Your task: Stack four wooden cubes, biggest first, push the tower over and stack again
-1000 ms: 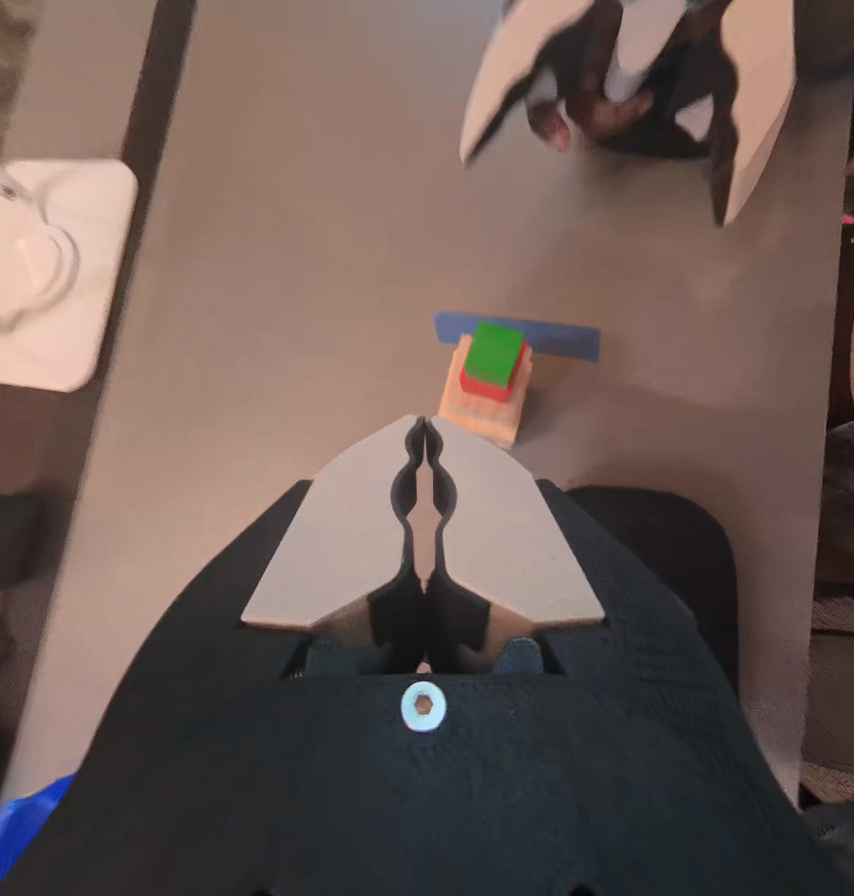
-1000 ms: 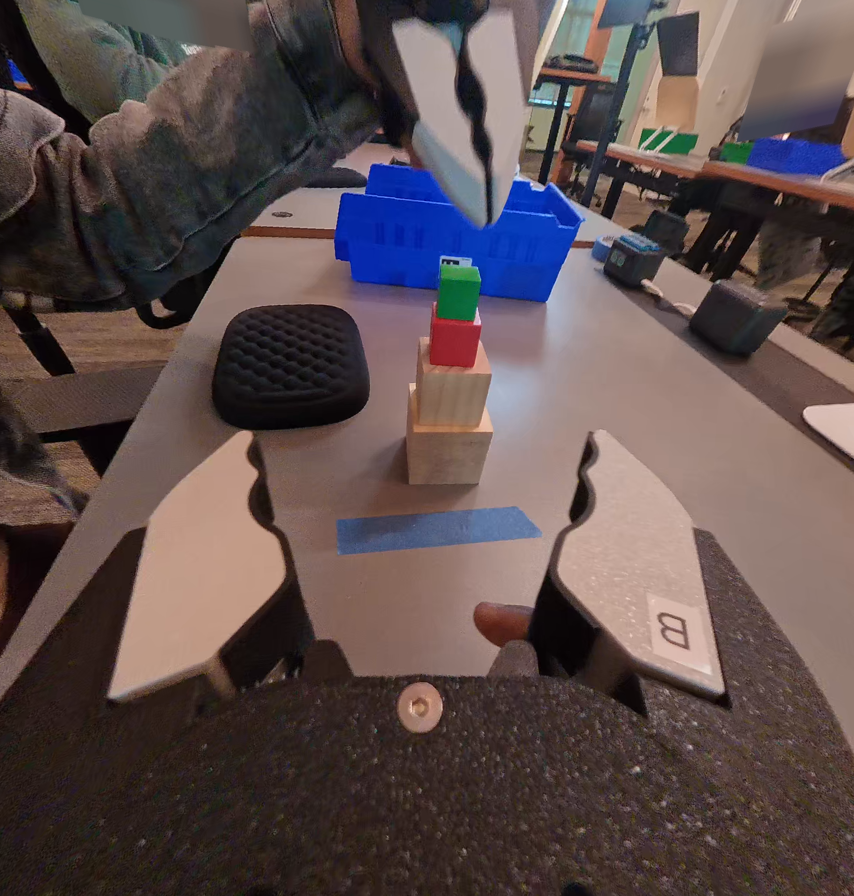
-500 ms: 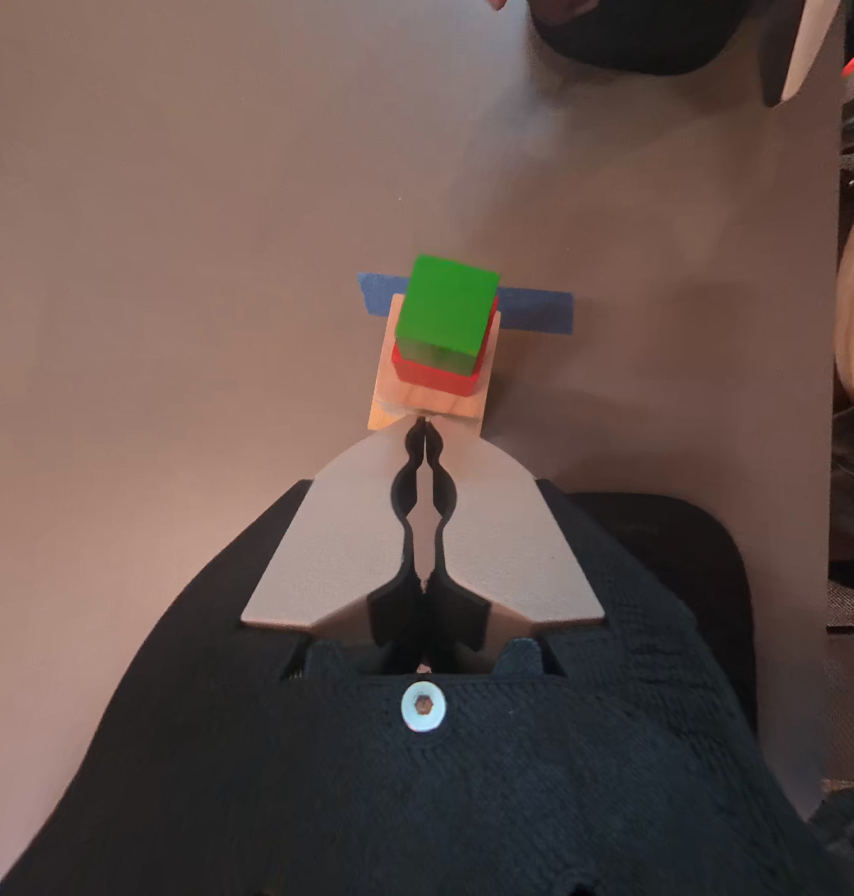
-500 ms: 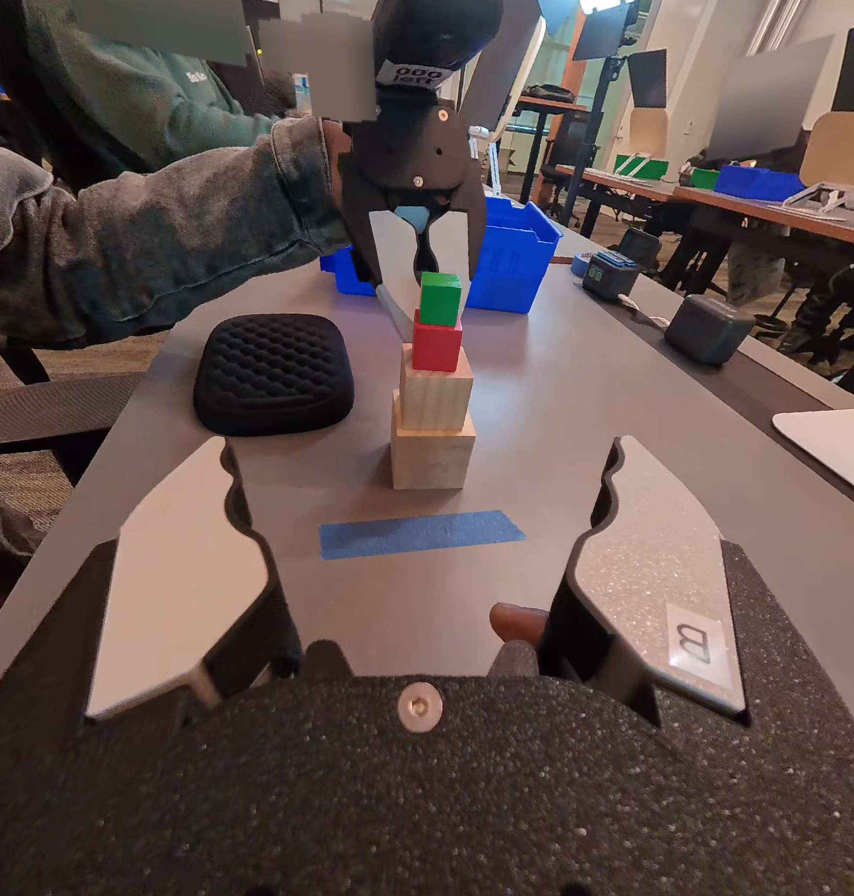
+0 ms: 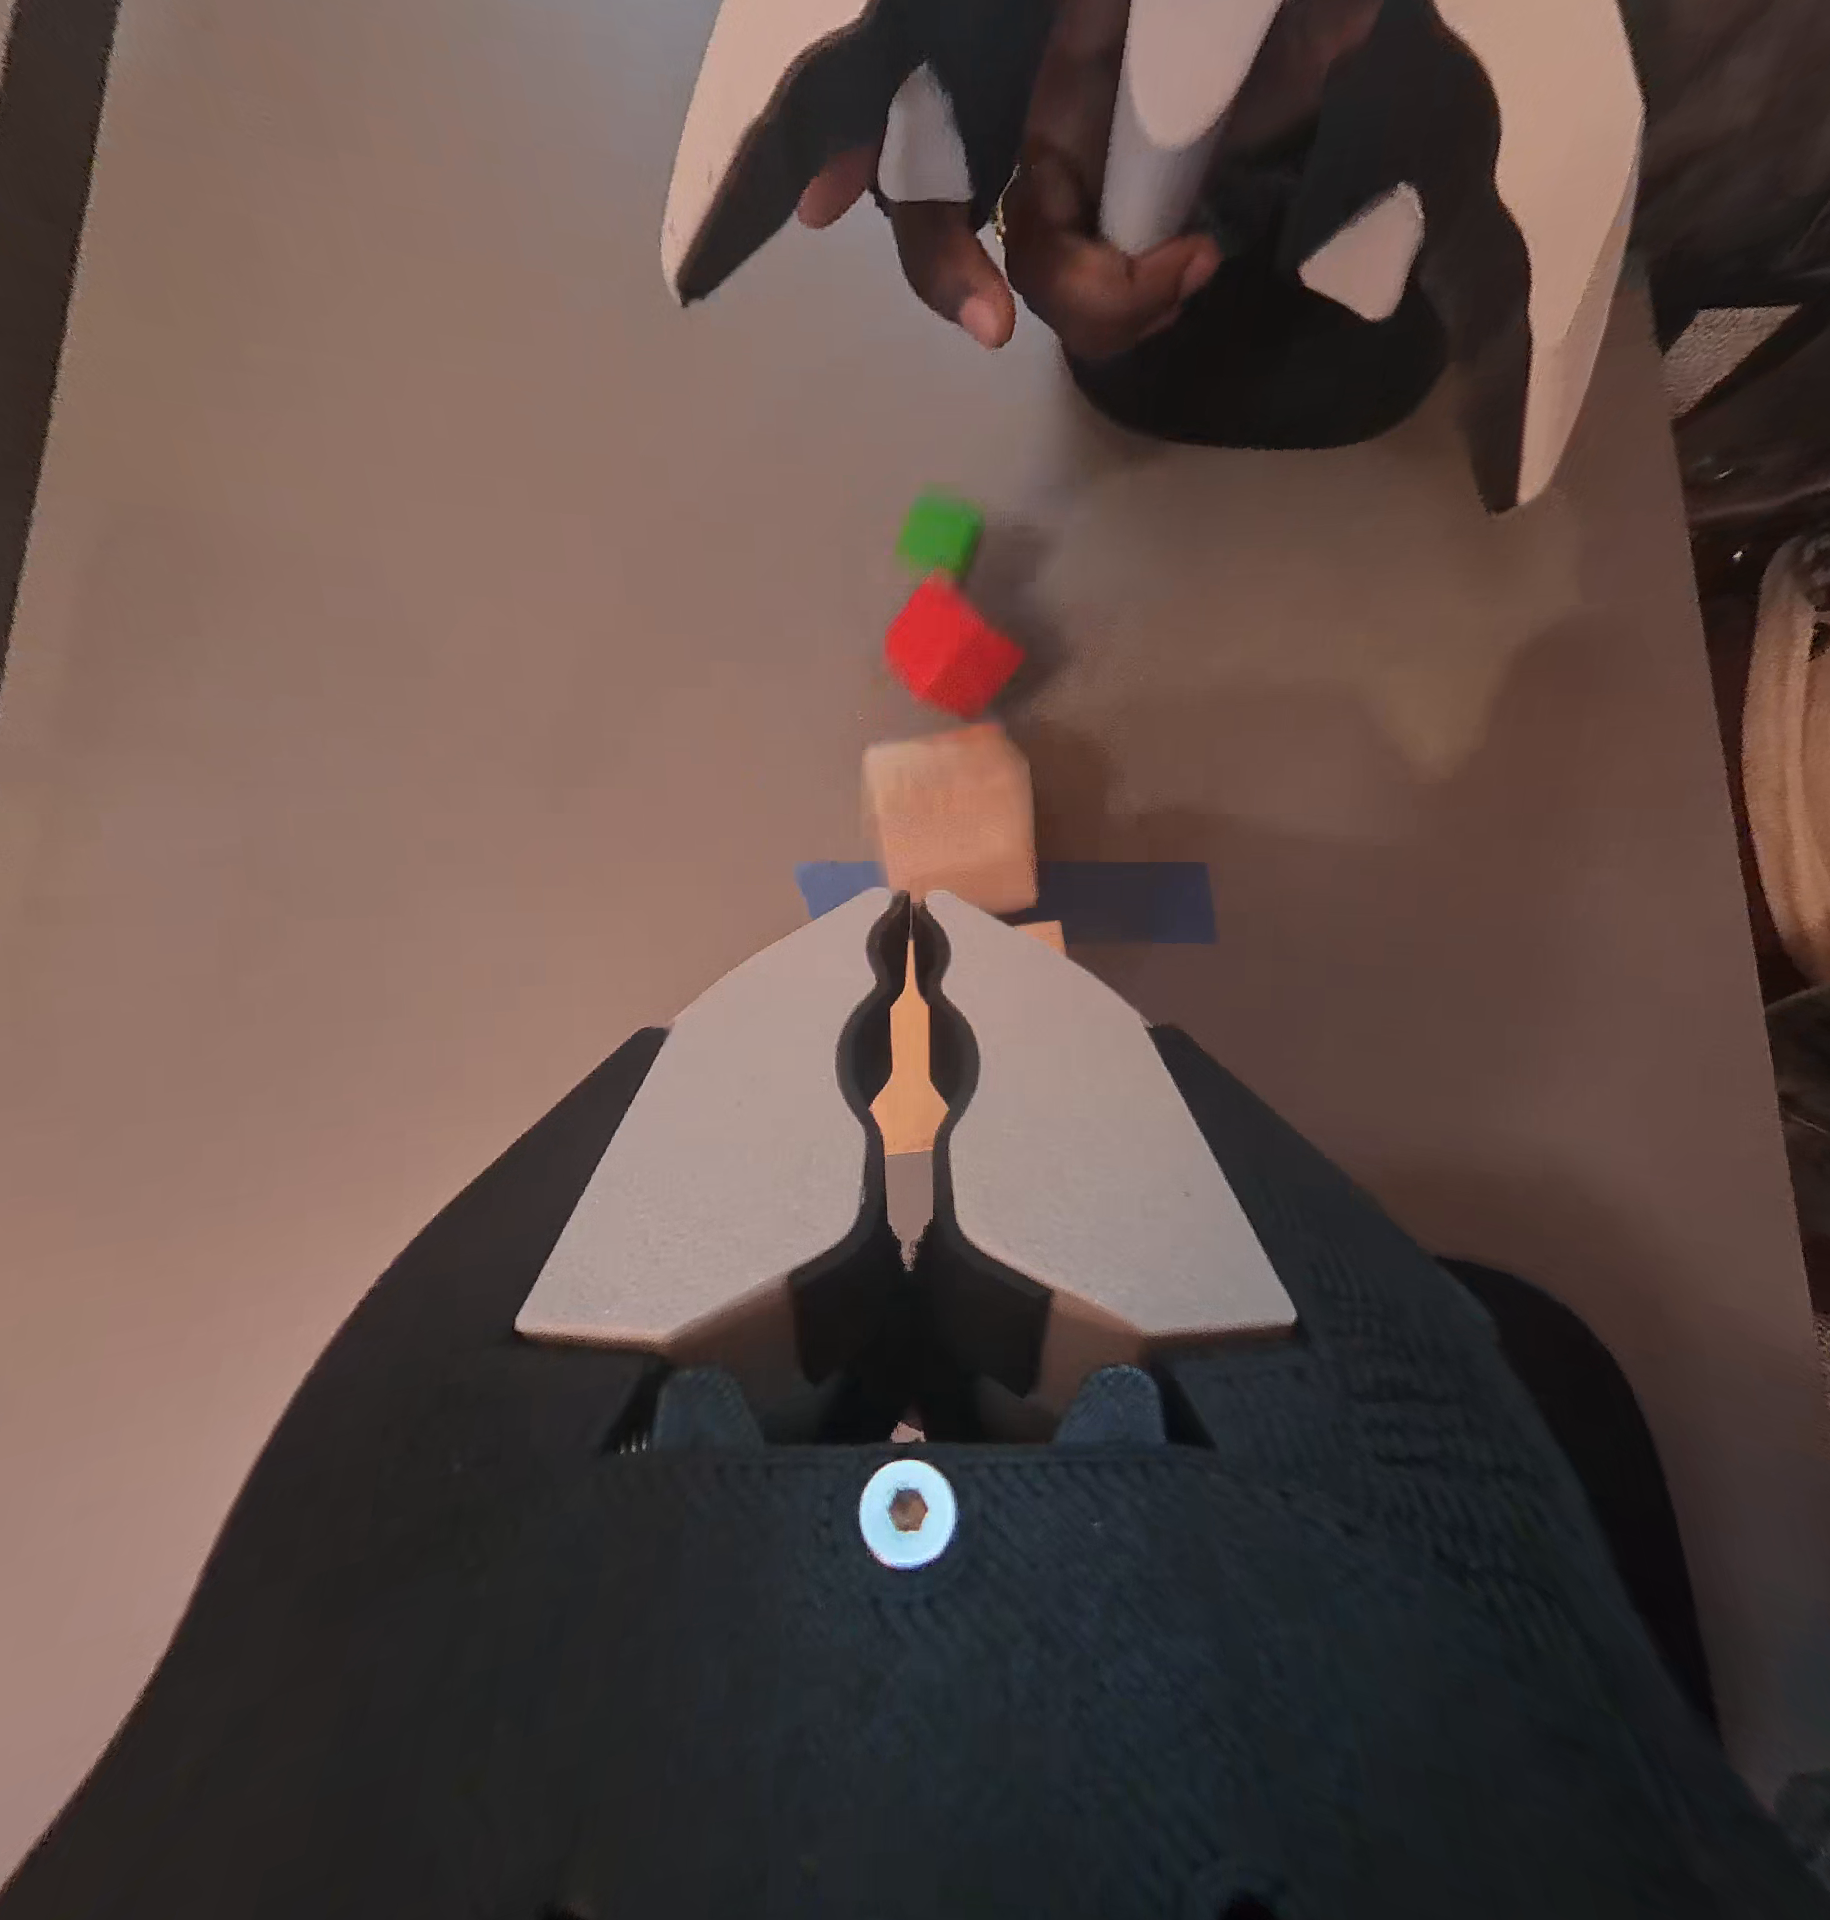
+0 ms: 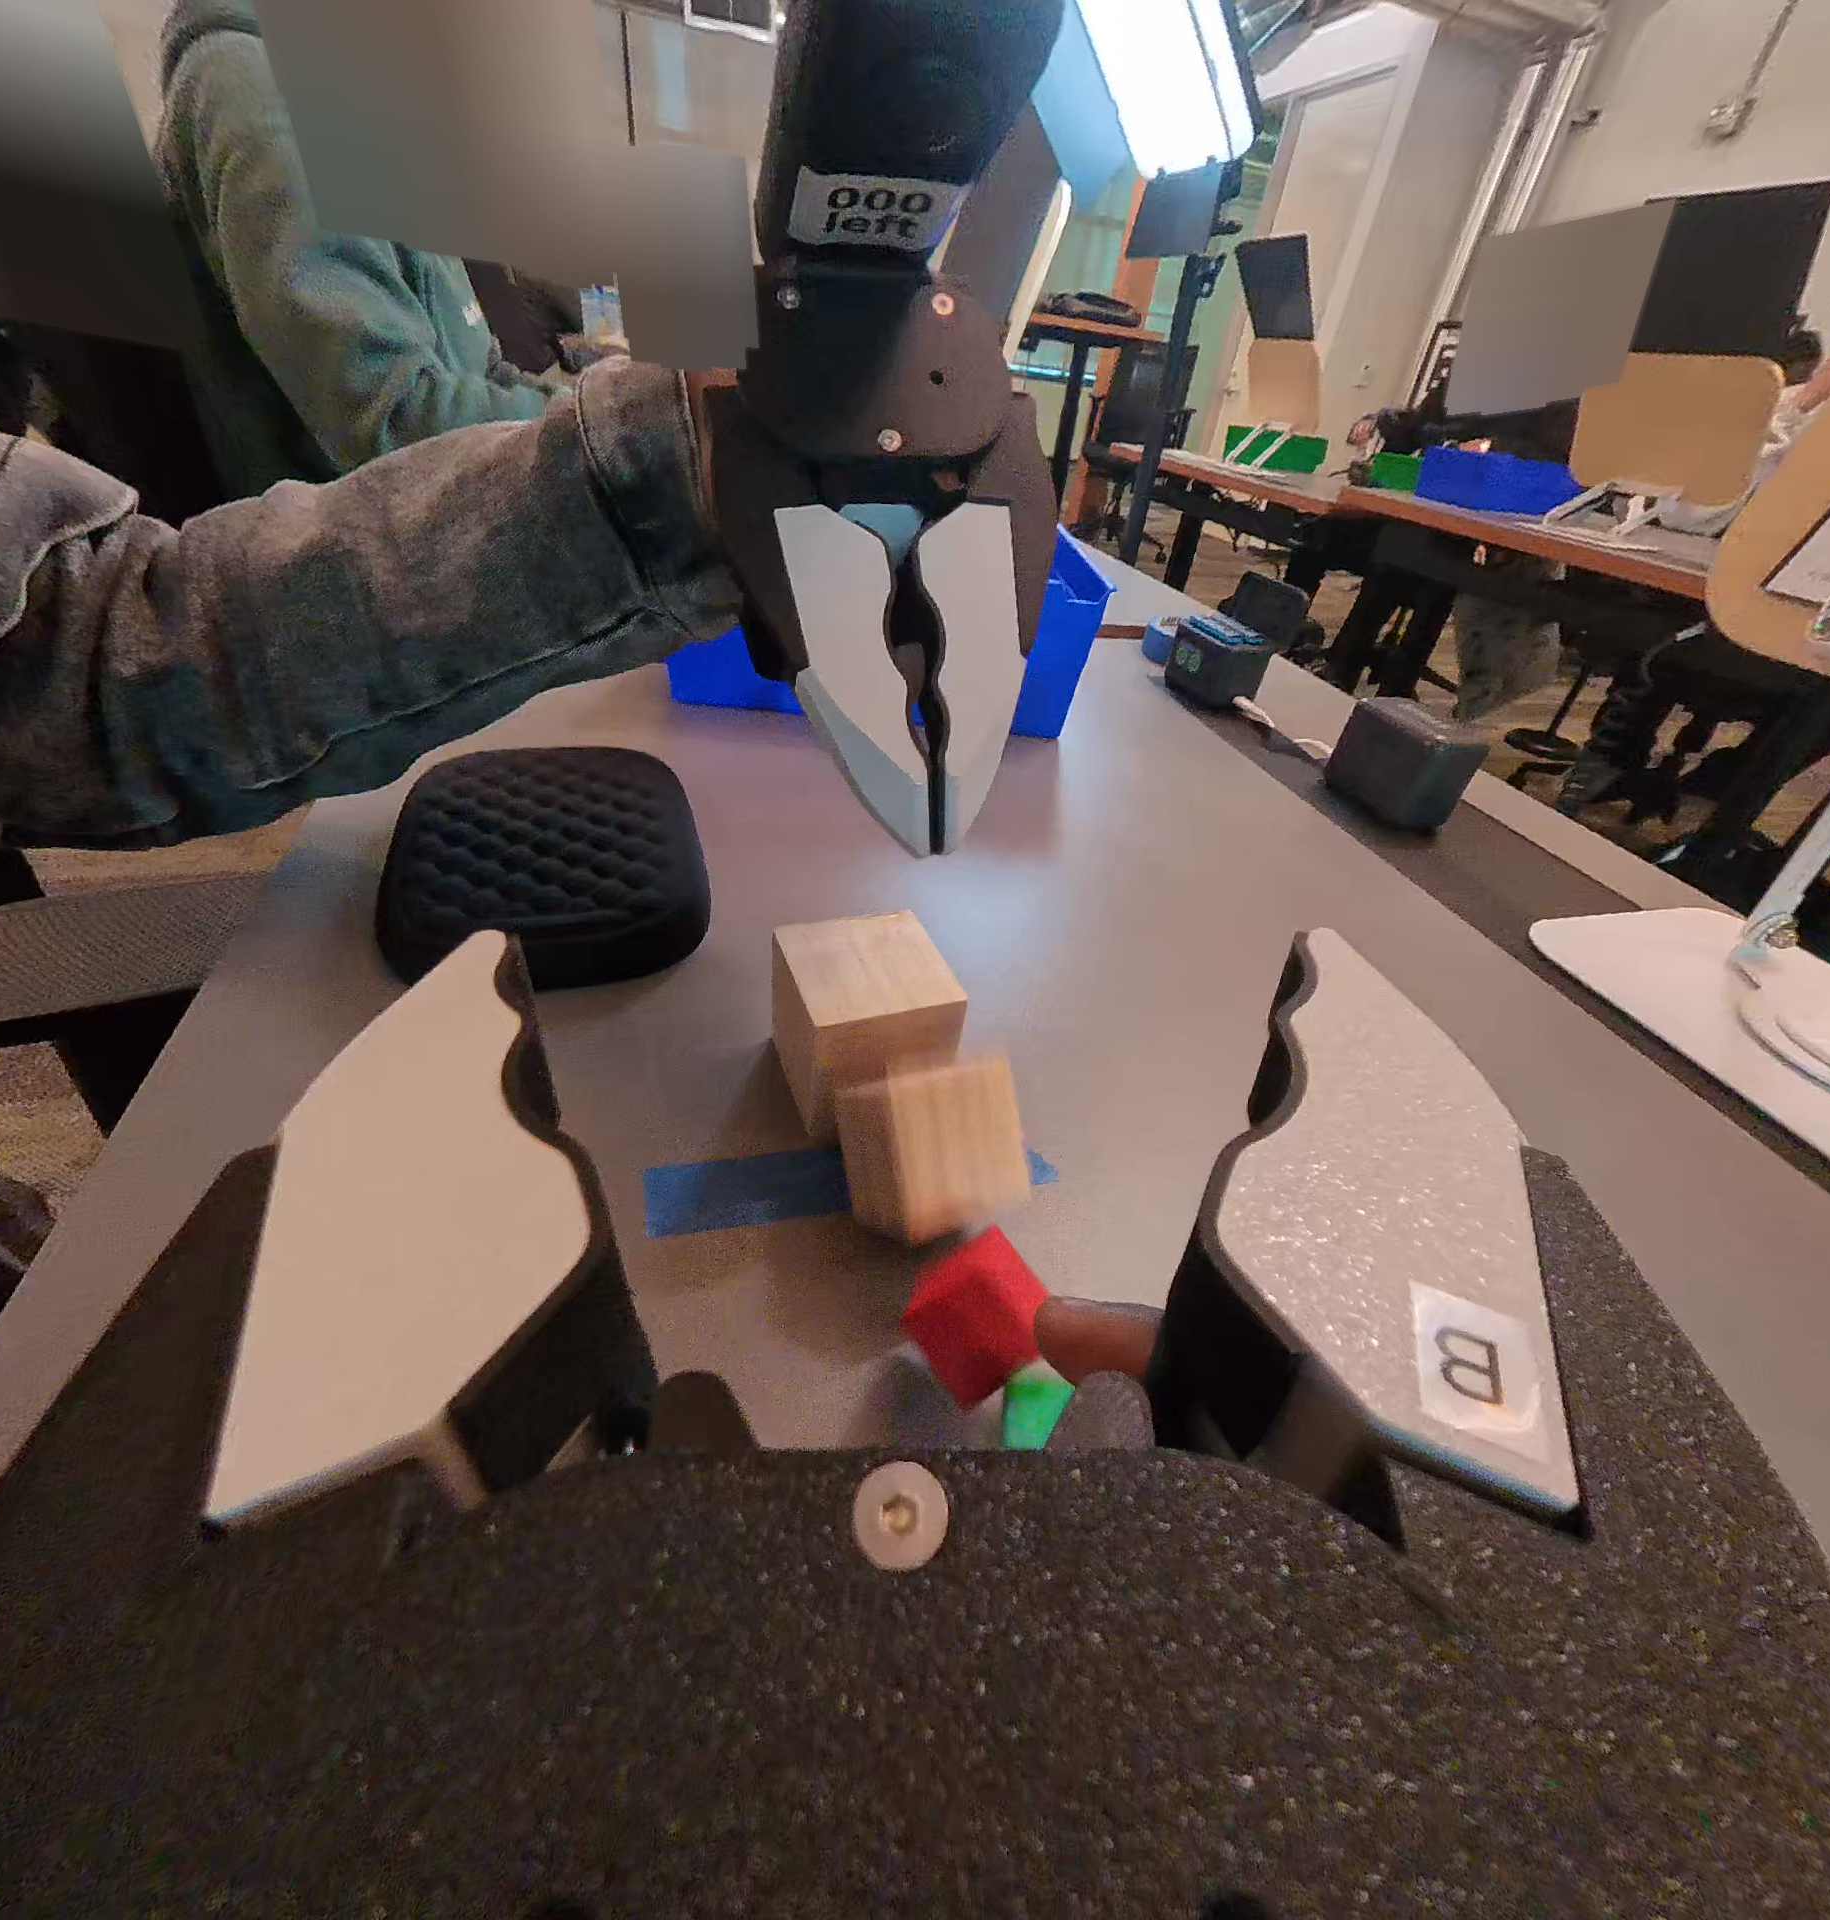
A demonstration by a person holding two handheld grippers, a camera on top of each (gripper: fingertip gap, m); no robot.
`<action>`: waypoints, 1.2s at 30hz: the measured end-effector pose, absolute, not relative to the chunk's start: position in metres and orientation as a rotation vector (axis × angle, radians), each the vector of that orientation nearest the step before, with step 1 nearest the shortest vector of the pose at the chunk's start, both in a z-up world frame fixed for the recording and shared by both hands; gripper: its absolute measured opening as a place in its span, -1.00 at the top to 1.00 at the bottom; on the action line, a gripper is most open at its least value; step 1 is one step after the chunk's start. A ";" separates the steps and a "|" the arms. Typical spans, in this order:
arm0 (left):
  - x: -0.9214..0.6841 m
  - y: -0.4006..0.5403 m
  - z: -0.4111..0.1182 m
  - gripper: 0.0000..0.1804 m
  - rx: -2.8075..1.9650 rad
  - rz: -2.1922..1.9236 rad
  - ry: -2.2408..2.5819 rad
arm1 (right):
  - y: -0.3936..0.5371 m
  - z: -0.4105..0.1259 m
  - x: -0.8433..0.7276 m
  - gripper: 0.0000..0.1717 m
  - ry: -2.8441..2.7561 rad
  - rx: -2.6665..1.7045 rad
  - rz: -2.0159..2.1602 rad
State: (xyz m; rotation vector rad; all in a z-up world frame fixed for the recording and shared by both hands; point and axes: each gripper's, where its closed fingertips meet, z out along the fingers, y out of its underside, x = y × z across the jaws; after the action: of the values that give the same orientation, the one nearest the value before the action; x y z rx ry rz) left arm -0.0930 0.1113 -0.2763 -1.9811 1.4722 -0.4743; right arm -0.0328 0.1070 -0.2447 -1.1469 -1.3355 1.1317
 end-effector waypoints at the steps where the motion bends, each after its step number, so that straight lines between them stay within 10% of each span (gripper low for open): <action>1: -0.096 0.112 -0.275 0.98 -1.986 -0.462 1.465 | 0.107 -0.243 -0.032 -0.51 -1.328 -1.144 1.138; 8: -0.111 0.101 -0.300 0.08 -2.173 -0.279 1.468 | 0.104 -0.246 -0.033 -0.50 -1.353 -1.136 1.136; 18: -0.115 0.100 -0.355 0.34 -2.392 -0.157 1.490 | 0.104 -0.248 -0.033 -0.48 -1.357 -1.142 1.149; 27: -0.083 0.111 -0.202 0.33 -1.489 -1.629 0.138 | 0.088 -0.233 -0.040 -0.31 -1.347 -0.870 0.860; 36: -0.019 0.074 -0.225 0.30 -1.515 -1.972 0.228 | 0.080 -0.221 -0.038 -0.16 -1.317 -0.750 0.704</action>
State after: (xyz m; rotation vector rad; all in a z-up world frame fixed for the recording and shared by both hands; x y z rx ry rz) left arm -0.0194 0.0736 -0.2245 -1.5145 0.2278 -1.9724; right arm -0.0376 0.0799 -0.2213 -0.7498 -1.3174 0.7044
